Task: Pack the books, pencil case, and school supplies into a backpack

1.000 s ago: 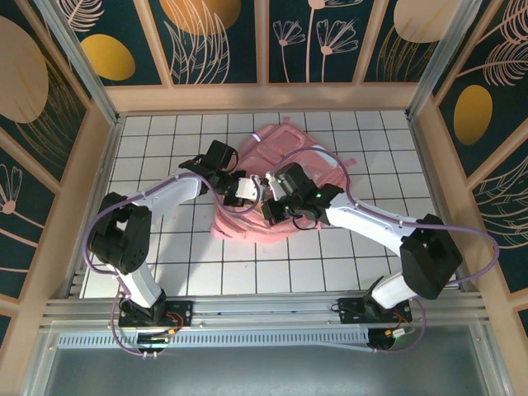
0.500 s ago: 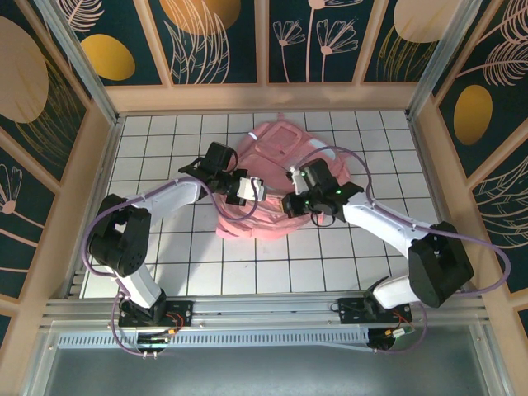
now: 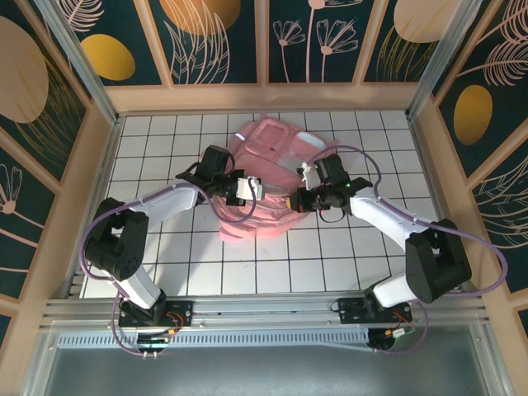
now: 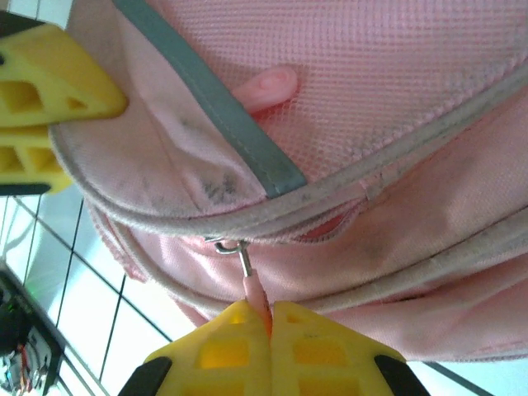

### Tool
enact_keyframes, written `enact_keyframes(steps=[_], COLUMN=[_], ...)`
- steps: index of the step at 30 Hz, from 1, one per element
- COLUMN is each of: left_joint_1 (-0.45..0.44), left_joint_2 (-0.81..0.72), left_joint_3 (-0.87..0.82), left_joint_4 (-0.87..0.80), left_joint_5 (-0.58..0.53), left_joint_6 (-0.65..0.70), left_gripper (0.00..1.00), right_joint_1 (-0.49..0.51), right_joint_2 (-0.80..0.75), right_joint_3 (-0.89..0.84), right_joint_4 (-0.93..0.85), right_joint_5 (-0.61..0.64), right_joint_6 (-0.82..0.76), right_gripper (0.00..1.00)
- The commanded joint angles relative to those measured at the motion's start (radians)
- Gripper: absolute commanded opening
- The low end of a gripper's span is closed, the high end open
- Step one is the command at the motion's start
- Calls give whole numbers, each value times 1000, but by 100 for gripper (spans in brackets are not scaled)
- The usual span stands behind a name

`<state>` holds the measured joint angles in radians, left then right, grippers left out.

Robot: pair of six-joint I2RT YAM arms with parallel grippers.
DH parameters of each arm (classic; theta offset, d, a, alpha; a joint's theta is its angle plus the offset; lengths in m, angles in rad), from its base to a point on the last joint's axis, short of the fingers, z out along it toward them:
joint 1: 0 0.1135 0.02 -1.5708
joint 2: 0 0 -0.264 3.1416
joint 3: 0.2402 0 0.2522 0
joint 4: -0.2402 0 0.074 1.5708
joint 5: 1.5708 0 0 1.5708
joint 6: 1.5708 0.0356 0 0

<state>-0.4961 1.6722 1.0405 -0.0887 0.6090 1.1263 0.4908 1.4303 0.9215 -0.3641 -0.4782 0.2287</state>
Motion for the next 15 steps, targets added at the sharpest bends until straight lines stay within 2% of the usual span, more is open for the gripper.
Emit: enact_keyframes(steps=[1,3,5,7,10,15], left_joint_1=[58,56,56,56,57,56], left_joint_2=[-58,-67,-75,-80,-80,-83], left_joint_3=[13,7,-6,-27,-49,-62], left_joint_4=[-73,-65,-58,-48,-43,-37], left_joint_5=[-20,-11,-10,-23,-33,-26], left_joint_6=[-63,-66,-59,-49,-36,-23], left_gripper=[0,0,0,0,0,0], right_joint_1=[36,77,64,-2,-103,-143], right_joint_2=[-53,-58,-48,-22,4,35], right_joint_3=[25,43,52,55,60,91], right_joint_4=[-185,-199,-226,-272,-330,-316], right_joint_5=[64,60,139,241,304,341], right_joint_6=[-56,-51,-15,37,50,2], right_gripper=[0,0,0,0,0,0])
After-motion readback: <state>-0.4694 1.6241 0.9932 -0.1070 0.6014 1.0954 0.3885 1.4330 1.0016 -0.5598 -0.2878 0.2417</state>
